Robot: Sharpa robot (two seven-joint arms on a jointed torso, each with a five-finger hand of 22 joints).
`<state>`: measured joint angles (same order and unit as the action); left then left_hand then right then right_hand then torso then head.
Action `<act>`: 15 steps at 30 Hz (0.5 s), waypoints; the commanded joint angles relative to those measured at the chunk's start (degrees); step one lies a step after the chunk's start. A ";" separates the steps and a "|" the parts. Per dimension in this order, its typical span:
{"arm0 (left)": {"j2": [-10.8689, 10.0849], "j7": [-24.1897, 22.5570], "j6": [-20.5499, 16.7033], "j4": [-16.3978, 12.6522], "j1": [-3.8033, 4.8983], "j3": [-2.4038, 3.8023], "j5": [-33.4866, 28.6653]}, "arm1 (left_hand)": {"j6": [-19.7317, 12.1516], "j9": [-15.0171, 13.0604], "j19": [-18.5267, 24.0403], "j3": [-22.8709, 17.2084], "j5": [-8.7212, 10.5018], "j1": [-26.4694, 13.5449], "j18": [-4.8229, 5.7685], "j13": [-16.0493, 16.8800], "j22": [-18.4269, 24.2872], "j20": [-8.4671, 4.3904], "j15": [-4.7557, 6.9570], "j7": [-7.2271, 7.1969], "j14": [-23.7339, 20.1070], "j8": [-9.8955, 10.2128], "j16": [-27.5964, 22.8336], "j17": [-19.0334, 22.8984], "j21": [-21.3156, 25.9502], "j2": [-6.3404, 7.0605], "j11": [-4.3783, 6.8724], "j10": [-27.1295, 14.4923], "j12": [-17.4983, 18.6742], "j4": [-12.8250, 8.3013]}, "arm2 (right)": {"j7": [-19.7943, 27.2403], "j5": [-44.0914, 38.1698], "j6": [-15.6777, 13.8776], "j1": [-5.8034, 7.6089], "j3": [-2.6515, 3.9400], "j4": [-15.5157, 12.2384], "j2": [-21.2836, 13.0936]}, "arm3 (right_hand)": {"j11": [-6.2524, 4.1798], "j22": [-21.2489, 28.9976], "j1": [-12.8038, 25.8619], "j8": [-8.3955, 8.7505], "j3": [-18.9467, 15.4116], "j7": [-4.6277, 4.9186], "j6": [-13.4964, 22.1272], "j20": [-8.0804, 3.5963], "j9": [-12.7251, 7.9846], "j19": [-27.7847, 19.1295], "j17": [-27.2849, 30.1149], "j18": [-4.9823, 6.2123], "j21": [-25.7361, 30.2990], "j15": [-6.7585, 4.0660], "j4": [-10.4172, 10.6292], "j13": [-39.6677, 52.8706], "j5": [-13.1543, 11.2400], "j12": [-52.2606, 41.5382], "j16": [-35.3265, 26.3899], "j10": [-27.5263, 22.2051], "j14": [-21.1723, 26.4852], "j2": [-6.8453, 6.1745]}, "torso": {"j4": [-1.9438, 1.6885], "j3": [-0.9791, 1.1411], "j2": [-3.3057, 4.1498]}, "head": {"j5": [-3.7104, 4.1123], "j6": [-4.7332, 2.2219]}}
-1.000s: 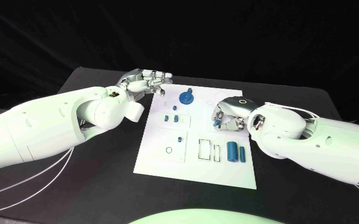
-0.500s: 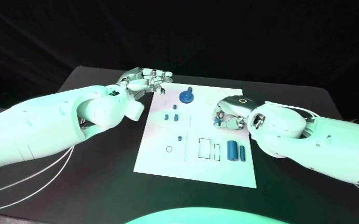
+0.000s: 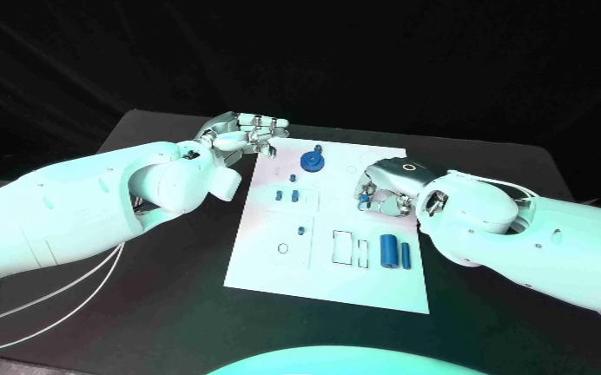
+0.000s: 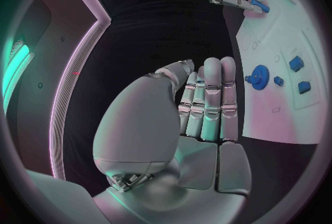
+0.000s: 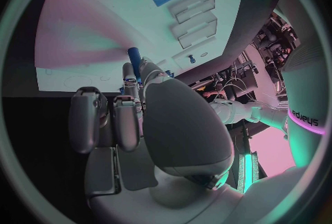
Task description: Assemble the parts on the task board
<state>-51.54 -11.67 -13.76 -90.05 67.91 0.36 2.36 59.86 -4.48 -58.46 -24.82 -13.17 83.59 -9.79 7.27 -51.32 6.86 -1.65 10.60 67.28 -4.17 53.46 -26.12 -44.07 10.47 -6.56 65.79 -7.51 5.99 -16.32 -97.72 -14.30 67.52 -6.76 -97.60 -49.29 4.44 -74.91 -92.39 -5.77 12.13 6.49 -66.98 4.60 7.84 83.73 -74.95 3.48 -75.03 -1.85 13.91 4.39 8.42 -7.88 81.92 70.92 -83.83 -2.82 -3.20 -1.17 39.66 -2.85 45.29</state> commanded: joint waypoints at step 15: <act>0.64 -0.46 0.71 0.41 0.05 0.03 0.16 | -0.23 0.06 -0.17 0.03 -0.21 0.34 -0.80 0.08 0.05 0.04 -0.09 0.04 -0.39 0.07 -0.35 0.10 0.22 -0.37 0.14 -0.30 -0.32 -0.36 | 0.99 1.49 -3.79 1.68 0.74 -10.36 -1.29 | -1.54 -11.34 1.40 0.27 2.93 0.32 -0.19 0.01 -0.08 0.97 -0.38 -0.66 -0.26 0.47 -1.67 -0.06 0.73 1.01 0.40 2.15 -3.34 -2.02 | 0.09 0.02 -0.04 | -0.44 -0.34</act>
<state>-51.08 -11.67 -13.77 -89.60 67.90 0.35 2.36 59.86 -4.48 -58.46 -24.82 -13.17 83.59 -9.79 7.27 -51.33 6.86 -1.65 10.60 67.29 -4.17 53.46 -26.07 -44.07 10.47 -6.56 65.79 -7.51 6.00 -16.05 -96.87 -17.05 69.31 -6.03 -107.46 -51.04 4.53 -74.95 -91.03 -5.76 14.73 6.48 -66.98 4.60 7.78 83.72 -74.94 3.48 -75.06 -1.65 12.26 4.40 9.06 -7.18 82.13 71.02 -84.03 -4.35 -3.08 -1.19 39.57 -3.13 44.99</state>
